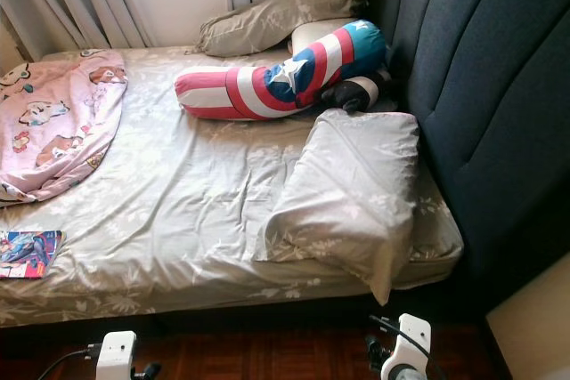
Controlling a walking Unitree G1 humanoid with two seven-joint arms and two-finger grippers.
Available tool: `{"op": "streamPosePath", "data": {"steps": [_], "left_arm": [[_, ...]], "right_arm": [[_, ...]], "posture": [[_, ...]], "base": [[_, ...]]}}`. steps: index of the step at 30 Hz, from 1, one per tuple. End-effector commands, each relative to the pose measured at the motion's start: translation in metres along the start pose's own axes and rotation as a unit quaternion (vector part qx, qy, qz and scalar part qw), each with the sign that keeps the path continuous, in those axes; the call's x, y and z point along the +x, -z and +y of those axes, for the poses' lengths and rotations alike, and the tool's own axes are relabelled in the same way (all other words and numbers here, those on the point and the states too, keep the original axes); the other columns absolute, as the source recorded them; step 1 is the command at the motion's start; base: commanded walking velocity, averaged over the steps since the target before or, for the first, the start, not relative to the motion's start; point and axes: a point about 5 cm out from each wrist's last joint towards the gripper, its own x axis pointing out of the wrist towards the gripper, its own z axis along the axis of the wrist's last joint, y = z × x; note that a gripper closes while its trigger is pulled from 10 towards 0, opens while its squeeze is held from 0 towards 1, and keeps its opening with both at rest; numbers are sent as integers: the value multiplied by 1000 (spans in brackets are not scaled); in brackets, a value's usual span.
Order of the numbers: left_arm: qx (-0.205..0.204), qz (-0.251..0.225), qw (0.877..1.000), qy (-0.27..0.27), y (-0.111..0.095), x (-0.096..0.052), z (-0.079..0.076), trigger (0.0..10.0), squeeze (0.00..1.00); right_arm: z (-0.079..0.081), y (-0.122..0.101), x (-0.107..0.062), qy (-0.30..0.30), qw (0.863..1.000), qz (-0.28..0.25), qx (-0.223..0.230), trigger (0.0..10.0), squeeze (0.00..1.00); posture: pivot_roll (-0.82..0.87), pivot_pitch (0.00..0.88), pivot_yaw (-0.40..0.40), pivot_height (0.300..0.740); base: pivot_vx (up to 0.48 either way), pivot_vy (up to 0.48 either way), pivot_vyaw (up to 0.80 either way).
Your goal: Clean up the room
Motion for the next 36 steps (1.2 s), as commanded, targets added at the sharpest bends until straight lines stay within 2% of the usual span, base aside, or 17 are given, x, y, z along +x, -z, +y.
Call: {"op": "streamPosePath", "data": {"steps": [1, 21, 26, 28, 31, 36], "left_arm": [[0, 5, 1000, -3, 2, -1, 3, 10000, 0], [-7, 1, 1000, -4, 1, 0, 2, 10000, 0], [-7, 1, 1000, -4, 0, 0, 2, 10000, 0], [-8, 0, 1000, -4, 0, 0, 2, 10000, 0], [-9, -1, 1000, -6, 0, 0, 2, 10000, 0], [-26, -13, 1000, -3, -1, -1, 2, 10000, 0]], "right_arm": [[2, 2, 0, -3, 1000, 7, -9, 10000, 0], [2, 0, 0, -2, 1000, 5, -6, 10000, 0], [2, -2, 1, -9, 1000, 1, -19, 10000, 0], [3, -2, 1, -12, 1000, -1, -20, 10000, 0], [3, -2, 1, -14, 1000, -2, -6, 10000, 0], [3, -2, 0, -9, 1000, -13, 13, 10000, 0]], "posture": [[79, 0, -17, 740], [84, 16, -24, 740], [84, 19, -25, 740], [82, 20, -24, 740], [82, 22, -25, 740], [82, 28, -18, 740]], "base": [[281, 0, 0], [311, 0, 0], [329, 0, 0], [323, 0, 800], [100, 0, 800], [0, 0, 0]]}}
